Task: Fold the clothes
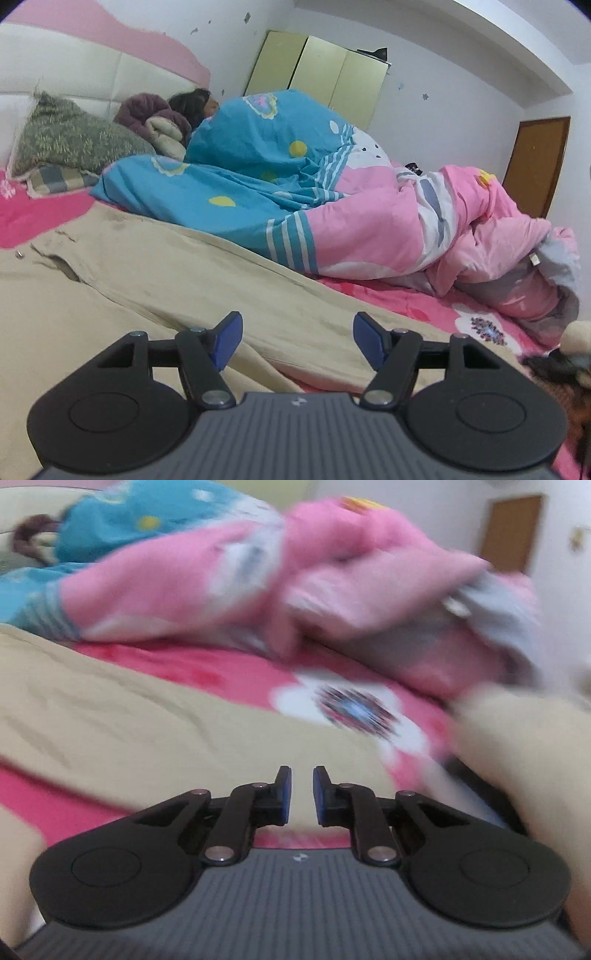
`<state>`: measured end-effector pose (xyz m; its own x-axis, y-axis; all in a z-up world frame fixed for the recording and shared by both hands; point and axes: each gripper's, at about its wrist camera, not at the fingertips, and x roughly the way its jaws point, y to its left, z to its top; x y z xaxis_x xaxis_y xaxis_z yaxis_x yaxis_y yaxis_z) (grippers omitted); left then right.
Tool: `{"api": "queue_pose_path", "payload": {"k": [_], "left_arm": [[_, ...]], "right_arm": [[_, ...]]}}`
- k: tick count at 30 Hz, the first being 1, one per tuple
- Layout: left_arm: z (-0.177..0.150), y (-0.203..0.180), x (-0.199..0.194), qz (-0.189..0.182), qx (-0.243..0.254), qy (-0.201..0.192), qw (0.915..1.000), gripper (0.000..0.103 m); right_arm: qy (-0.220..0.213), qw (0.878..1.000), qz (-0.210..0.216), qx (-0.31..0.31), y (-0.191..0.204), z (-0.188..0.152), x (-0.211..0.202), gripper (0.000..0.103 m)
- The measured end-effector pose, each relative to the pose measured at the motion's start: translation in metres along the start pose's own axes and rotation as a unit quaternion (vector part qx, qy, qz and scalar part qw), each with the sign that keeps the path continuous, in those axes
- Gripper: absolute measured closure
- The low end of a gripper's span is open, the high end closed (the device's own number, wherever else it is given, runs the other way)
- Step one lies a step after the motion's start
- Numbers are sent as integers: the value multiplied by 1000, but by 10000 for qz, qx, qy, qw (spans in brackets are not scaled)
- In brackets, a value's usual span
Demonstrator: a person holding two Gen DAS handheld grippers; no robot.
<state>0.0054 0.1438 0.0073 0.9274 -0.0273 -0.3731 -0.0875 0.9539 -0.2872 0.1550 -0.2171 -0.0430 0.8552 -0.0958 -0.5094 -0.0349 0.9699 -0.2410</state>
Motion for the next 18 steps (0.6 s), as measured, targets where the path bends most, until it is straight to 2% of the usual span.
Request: {"api": "queue_pose_path", "payload": {"k": [1,2,5,6,8,10,12,13,16,18], "left_arm": [[-1,1,-3,40,27,13,10000,35],[-1,4,-6,97,22,47,9999,35],[-1,17,-19,324,-104,123,9993,35],[-2,23,-25,392,-165,121,9990,35],[-4,35,-35,510,-278,123,9982,35],[-6,41,-44,502,-376,159,9979,35],[-8,43,-52,426,-462,205,9978,35],[-9,44,-56,388,-505,227,9977,35],[-17,32,-66,-23,-408,323,9986,29],[-25,13,-69,-417,-162,460,9979,29]], "right_arm": [[93,9998,162,68,-1,5,20,92],[284,9993,150,200,-6,6,42,92],[1027,9894,-732,715,-39,-6,94,91],[1087,9862,-926,842,-48,-9,97,91],[578,9919,-841,763,-45,-11,58,91],[41,9974,-533,481,-32,-16,5,90],[-359,9987,-137,328,-24,-23,-47,82],[-421,9975,228,529,-28,-29,-69,73],[-313,9791,1405,1434,-49,-53,-118,48],[-66,9642,1924,1825,-56,-72,-141,44]]}}
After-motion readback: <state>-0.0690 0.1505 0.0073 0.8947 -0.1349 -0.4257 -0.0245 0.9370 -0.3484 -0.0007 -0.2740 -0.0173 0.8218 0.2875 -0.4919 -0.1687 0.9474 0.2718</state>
